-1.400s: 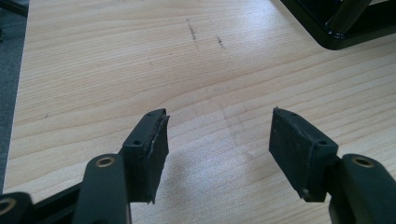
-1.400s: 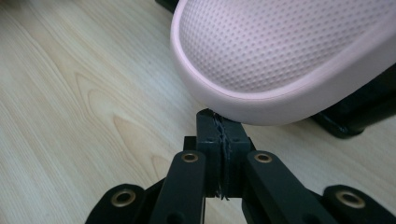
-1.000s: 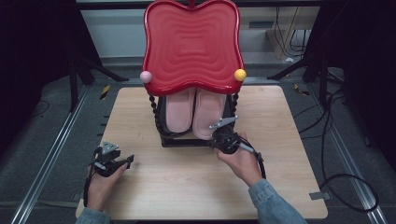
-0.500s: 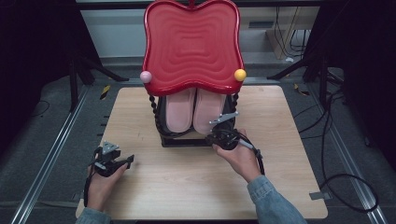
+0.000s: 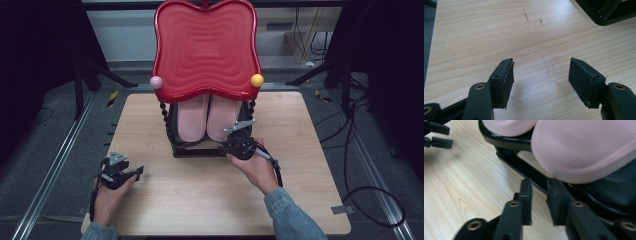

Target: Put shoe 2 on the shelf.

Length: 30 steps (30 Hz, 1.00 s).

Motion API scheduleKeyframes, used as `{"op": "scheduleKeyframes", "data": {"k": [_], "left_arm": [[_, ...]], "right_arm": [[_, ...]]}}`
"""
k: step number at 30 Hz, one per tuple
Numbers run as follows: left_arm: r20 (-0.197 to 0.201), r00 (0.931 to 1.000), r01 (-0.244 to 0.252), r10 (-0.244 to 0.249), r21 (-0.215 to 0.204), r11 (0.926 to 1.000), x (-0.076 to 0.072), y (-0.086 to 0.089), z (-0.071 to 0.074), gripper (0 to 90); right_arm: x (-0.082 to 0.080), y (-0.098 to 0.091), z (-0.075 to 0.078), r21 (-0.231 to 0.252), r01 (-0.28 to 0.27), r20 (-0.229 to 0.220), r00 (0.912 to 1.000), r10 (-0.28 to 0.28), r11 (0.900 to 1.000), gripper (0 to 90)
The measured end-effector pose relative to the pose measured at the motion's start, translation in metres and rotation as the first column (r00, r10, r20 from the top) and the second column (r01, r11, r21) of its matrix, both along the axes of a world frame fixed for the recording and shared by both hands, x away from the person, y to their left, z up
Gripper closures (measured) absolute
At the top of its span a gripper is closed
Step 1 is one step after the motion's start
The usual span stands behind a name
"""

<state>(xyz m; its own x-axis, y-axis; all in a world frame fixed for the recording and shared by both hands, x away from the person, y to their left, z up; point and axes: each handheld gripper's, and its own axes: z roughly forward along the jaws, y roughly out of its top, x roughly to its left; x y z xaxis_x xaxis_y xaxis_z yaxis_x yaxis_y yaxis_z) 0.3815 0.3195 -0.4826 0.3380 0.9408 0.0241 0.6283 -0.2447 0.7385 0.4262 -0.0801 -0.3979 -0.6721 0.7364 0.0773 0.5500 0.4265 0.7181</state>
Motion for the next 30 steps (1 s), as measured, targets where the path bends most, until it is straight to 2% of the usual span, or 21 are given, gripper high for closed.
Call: {"op": "scheduleKeyframes", "data": {"k": [2, 3, 5, 6, 8, 9, 11, 12, 13, 14, 15, 16, 17, 18, 19, 24, 25, 26, 27, 29, 30], "left_arm": [[0.002, 1.0, -0.001, 0.001, -0.002, 1.0, 0.0, 0.0, 0.0, 35.0], [0.002, 1.0, -0.002, 0.002, -0.007, 1.0, 0.0, 0.0, 0.0, 32.2], [0.001, 1.0, -0.003, 0.003, -0.007, 1.0, 0.001, 0.0, 0.0, 31.0], [0.0, 1.0, 0.0, 0.0, -0.005, 1.0, 0.002, 0.0, -0.001, 26.6], [0.0, 1.0, 0.001, -0.001, -0.006, 1.0, 0.002, 0.0, -0.002, 24.9], [-0.002, 1.0, 0.003, -0.003, -0.003, 1.0, 0.003, -0.001, -0.003, 21.6], [-0.001, 1.0, 0.008, -0.008, -0.001, 1.0, 0.003, -0.001, -0.004, 20.2], [0.002, 0.9999, 0.011, -0.011, 0.001, 0.9999, 0.003, -0.002, -0.004, 17.2], [0.002, 0.9999, 0.011, -0.011, 0.001, 0.9999, 0.003, -0.002, -0.004, 15.6], [-0.004, 0.9999, 0.016, -0.016, 0.006, 0.9999, 0.004, -0.003, -0.006, 13.7], [-0.004, 0.9999, 0.016, -0.016, 0.006, 0.9999, 0.004, -0.003, -0.006, 12.7], [-0.012, 0.9997, 0.019, -0.019, 0.008, 0.9998, 0.005, -0.003, -0.008, 11.6], [-0.016, 0.9996, 0.023, -0.022, 0.006, 0.9997, 0.005, -0.004, -0.01, 10.4], [-0.016, 0.9996, 0.023, -0.022, 0.006, 0.9997, 0.005, -0.004, -0.01, 9.5], [-0.025, 0.9993, 0.026, -0.026, 0.013, 0.9996, 0.006, -0.004, -0.011, 9.0], [-0.031, 0.9988, 0.038, -0.037, 0.019, 0.9991, 0.007, -0.005, -0.014, 7.2], [-0.041, 0.9985, 0.038, -0.037, 0.021, 0.9991, 0.007, -0.006, -0.016, 7.1], [-0.041, 0.9985, 0.038, -0.037, 0.021, 0.9991, 0.007, -0.006, -0.016, 7.1], [-0.044, 0.9983, 0.038, -0.037, 0.022, 0.999, 0.008, -0.005, -0.017, 7.1], [-0.045, 0.9983, 0.036, -0.035, 0.022, 0.9991, 0.008, -0.005, -0.018, 7.0], [-0.046, 0.9984, 0.033, -0.032, 0.021, 0.9992, 0.009, -0.004, -0.018, 7.0]], "right_arm": [[-0.002, -0.001, -0.001, 0.001, -0.004, 0.004, 1.0, 0.004, 1.0, 65.9], [-0.01, -0.002, -0.004, 0.003, -0.011, 0.004, 0.9999, 0.011, 0.9999, 56.1], [-0.014, -0.003, -0.006, 0.003, -0.015, 0.007, 0.9999, 0.015, 0.9999, 53.7], [-0.025, -0.007, -0.013, 0.0, -0.022, 0.015, 0.9996, 0.022, 0.9998, 44.7], [-0.028, -0.008, -0.016, -0.006, -0.019, 0.021, 0.9996, 0.019, 0.9998, 41.0], [-0.037, -0.015, -0.025, -0.021, -0.009, 0.037, 0.9993, 0.009, 0.9997, 35.0], [-0.04, -0.018, -0.028, -0.028, -0.003, 0.043, 0.9991, 0.004, 0.9996, 32.4], [-0.045, -0.029, -0.038, -0.032, 0.024, 0.05, 0.9985, -0.023, 0.9992, 24.1], [-0.045, -0.029, -0.038, -0.032, 0.024, 0.05, 0.9985, -0.023, 0.9992, 24.1], [-0.047, -0.038, -0.047, -0.035, 0.057, 0.044, 0.9975, -0.055, 0.9978, 18.4], [-0.047, -0.038, -0.047, -0.035, 0.057, 0.044, 0.9975, -0.055, 0.9978, 18.4], [-0.046, -0.053, -0.057, -0.03, 0.092, 0.026, 0.9955, -0.091, 0.9953, 14.8], [-0.045, -0.058, -0.059, -0.032, 0.106, 0.021, 0.9942, -0.105, 0.9939, 13.6], [-0.045, -0.058, -0.059, -0.032, 0.106, 0.021, 0.9942, -0.105, 0.9939, 13.6], [-0.044, -0.072, -0.066, -0.029, 0.136, 0.017, 0.9907, -0.135, 0.9904, 11.8], [-0.038, -0.095, -0.074, -0.016, 0.185, 0.015, 0.9826, -0.185, 0.9825, 11.7], [-0.033, -0.106, -0.078, -0.028, 0.222, 0.02, 0.975, -0.221, 0.9747, 11.9], [-0.033, -0.106, -0.078, -0.028, 0.222, 0.02, 0.975, -0.221, 0.9747, 11.9], [-0.027, -0.117, -0.081, -0.023, 0.266, 0.024, 0.9639, -0.265, 0.9638, 12.7], [-0.022, -0.127, -0.083, -0.022, 0.304, 0.03, 0.9523, -0.304, 0.9523, 13.4], [-0.022, -0.127, -0.083, -0.022, 0.304, 0.03, 0.9523, -0.304, 0.9523, 13.4]]}}
